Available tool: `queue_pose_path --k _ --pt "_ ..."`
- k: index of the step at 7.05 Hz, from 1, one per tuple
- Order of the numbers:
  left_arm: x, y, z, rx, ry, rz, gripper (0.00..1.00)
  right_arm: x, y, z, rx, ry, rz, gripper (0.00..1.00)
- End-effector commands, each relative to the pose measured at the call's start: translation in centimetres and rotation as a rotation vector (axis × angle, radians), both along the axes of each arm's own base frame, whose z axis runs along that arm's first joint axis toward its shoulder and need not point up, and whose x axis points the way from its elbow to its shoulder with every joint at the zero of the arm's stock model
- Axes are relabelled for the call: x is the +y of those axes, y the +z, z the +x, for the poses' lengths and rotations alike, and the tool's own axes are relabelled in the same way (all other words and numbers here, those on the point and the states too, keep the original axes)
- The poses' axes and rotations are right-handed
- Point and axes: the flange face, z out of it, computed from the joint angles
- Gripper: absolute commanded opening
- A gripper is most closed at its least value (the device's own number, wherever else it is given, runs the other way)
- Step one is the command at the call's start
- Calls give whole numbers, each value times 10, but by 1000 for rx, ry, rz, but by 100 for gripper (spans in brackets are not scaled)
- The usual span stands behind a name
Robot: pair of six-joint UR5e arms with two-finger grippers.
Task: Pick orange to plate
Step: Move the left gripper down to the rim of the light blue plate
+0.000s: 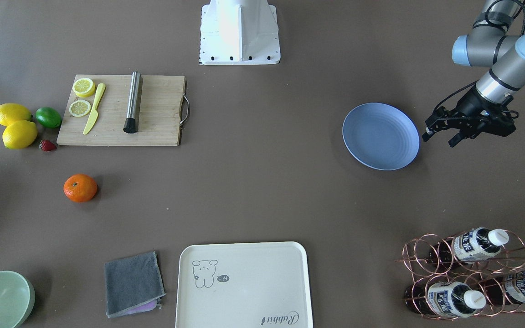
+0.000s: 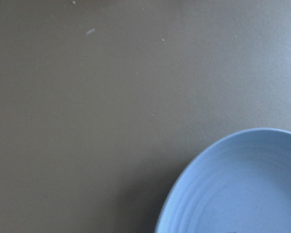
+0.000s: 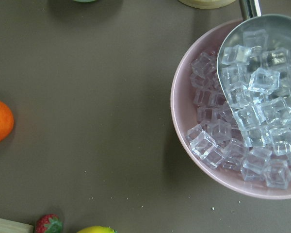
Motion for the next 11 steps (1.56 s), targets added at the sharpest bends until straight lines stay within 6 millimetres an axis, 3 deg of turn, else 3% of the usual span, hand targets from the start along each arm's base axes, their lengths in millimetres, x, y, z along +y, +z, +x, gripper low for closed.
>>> queue_pose_path --k 1,2,3,4,5,6,9,10,11 --pt "6 9 11 -13 4 1 74 0 -1 -1 -1 -1 2 100" --pt "6 16 12 -26 11 0 64 0 -2 -1 -1 -2 4 100" --pt "5 20 13 -38 24 17 63 0 -2 -1 -1 -2 4 100" --pt "5 21 13 -39 24 17 55 0 -2 -2 -1 -4 4 100" --pt "5 21 13 -39 26 17 38 0 -2 -3 -1 -5 4 100" --pt "5 16 14 -30 28 22 2 0 -2 -3 -1 -5 4 100" --pt "-2 -36 23 70 68 58 0 0 -2 -3 -1 -5 4 100" --pt "-8 -63 23 116 45 39 0 0 -2 -3 -1 -6 5 100" --pt "-30 -112 48 215 -8 -45 0 0 -2 -3 -1 -5 4 100"
